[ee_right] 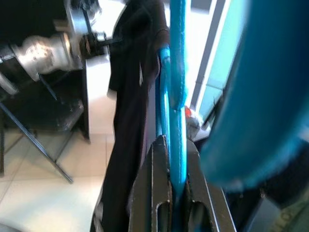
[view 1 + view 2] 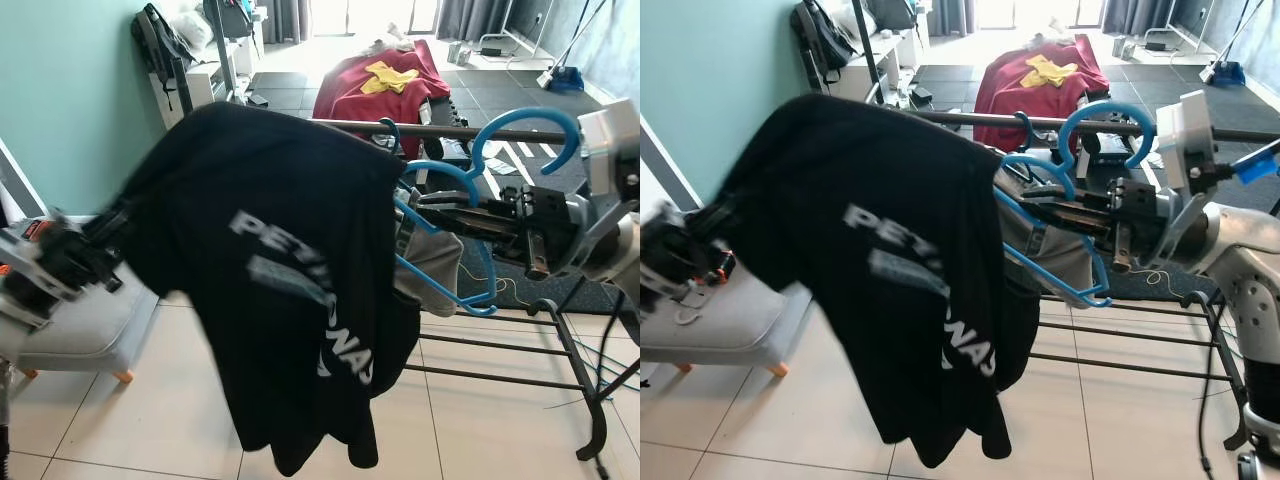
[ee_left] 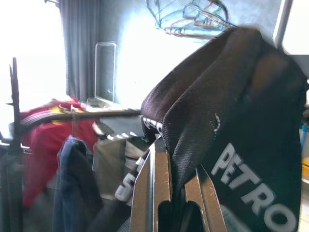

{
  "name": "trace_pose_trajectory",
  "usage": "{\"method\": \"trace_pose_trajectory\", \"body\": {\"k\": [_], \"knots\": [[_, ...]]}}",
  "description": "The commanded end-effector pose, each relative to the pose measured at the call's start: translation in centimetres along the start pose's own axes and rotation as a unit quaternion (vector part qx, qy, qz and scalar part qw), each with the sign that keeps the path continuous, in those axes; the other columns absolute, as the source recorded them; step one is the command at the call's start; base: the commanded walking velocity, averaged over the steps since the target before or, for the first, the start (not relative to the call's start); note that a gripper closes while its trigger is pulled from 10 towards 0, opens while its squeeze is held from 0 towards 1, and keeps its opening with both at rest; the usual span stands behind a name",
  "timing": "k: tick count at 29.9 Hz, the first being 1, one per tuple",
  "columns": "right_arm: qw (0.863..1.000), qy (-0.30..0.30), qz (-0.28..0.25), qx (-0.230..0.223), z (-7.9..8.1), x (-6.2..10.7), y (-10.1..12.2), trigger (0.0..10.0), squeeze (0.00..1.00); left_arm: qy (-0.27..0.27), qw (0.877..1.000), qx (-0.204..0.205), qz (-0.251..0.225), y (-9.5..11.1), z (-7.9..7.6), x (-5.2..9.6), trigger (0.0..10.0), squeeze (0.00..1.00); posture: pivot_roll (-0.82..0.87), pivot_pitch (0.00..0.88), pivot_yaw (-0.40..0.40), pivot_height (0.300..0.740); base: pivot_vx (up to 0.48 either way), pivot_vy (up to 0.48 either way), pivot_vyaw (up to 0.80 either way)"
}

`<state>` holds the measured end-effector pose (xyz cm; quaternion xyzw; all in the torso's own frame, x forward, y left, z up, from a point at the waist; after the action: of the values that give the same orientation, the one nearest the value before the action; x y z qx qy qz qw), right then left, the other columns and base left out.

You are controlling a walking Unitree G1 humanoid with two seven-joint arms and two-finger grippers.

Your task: Hang hanger

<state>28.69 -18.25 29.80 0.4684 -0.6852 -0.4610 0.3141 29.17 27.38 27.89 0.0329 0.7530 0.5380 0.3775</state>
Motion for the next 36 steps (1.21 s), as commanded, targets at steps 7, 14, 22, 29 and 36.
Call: {"method": "trace_pose_trajectory", "body": {"k": [7, 14, 22, 29, 36], "knots": [[0.975, -0.003, 0.217, -0.048, 1.7, 1.8, -8.4, 0.0, 0.00, 0.227, 0.962, -0.052, -0.143, 6.5, 6.0, 4.3, 0.0, 0.00, -0.14, 0.049, 0.030, 0.740, 0.000, 0.000, 0.00], [0.941, -0.086, 0.318, -0.078, 2.2, 2.7, -14.4, 4.6, 0.00, 0.305, 0.945, -0.019, -0.117, 3.5, 6.4, 7.0, 3.3, 0.00, -0.13, 0.053, 0.030, 0.740, 0.000, 0.000, 0.00], [0.870, -0.361, 0.280, -0.185, 1.1, 2.0, -21.0, 10.0, 0.00, 0.421, 0.905, -0.025, 0.060, -8.1, 2.4, 12.6, 10.0, 0.00, -0.09, 0.054, 0.032, 0.740, 0.000, 0.000, 0.34], [0.818, -0.415, 0.306, -0.256, 4.8, 3.2, -25.7, 10.0, 0.00, 0.438, 0.882, -0.041, 0.166, -12.4, -4.3, 16.8, 8.7, 0.00, -0.04, 0.056, 0.017, 0.740, 0.000, 0.000, 0.79], [0.811, -0.430, 0.290, -0.272, 5.6, 2.7, -26.6, 10.0, 0.00, 0.358, 0.907, -0.007, 0.222, -16.1, -7.1, 15.1, 10.0, 0.00, -0.03, 0.050, 0.009, 0.740, 0.000, 0.000, 0.77]]}}
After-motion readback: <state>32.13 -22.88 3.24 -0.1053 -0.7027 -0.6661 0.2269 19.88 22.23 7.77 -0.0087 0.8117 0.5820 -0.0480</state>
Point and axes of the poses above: a point about 5 cm out from each wrist's last joint towards the gripper, its own x axis pointing back from the gripper into the wrist, its own y axis along the axis of the wrist's last joint, z = x × y, the point moved 3 cm from there along -x, pointing out of the wrist towards the gripper, and after that the axes turned 7 degrees about x, right-handed, at the moved point
